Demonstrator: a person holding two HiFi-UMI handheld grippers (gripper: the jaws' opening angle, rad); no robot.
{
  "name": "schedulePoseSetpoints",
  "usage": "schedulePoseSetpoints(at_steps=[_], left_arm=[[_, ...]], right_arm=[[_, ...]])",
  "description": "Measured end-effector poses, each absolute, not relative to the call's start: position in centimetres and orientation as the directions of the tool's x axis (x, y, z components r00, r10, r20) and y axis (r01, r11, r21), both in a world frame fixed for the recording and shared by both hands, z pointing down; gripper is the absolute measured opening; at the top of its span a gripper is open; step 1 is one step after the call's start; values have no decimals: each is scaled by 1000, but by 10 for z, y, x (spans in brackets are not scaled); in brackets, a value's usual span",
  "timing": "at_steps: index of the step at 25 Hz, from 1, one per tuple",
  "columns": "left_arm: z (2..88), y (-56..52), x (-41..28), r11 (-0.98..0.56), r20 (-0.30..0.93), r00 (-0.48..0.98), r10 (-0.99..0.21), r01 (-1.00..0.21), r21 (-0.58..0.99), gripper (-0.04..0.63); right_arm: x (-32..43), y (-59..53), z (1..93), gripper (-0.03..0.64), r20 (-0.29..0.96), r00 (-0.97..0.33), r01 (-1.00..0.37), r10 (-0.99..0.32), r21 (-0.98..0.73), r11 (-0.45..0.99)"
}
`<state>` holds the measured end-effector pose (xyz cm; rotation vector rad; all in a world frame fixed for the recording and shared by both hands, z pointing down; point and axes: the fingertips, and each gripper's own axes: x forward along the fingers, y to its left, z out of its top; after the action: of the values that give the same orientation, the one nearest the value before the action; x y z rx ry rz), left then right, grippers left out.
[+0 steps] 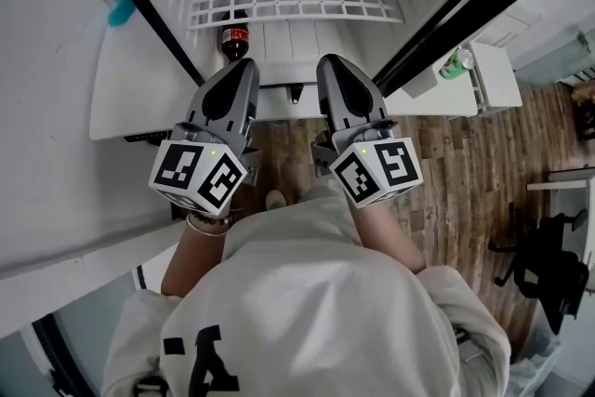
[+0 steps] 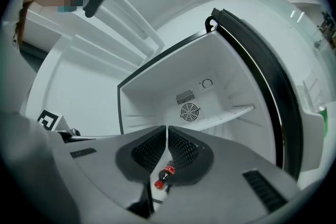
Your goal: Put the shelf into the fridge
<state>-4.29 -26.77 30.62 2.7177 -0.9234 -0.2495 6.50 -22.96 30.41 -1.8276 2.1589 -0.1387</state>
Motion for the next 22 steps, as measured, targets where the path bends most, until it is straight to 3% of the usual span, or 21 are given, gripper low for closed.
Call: schedulePoseSetpoints(at_steps=[22], left_arm=[[290,-100,-7,-729,-131,724,-677,-637,250,5]], right_arm=[[81,-72,295,37,-202,-286,-917,-937,-225,328]])
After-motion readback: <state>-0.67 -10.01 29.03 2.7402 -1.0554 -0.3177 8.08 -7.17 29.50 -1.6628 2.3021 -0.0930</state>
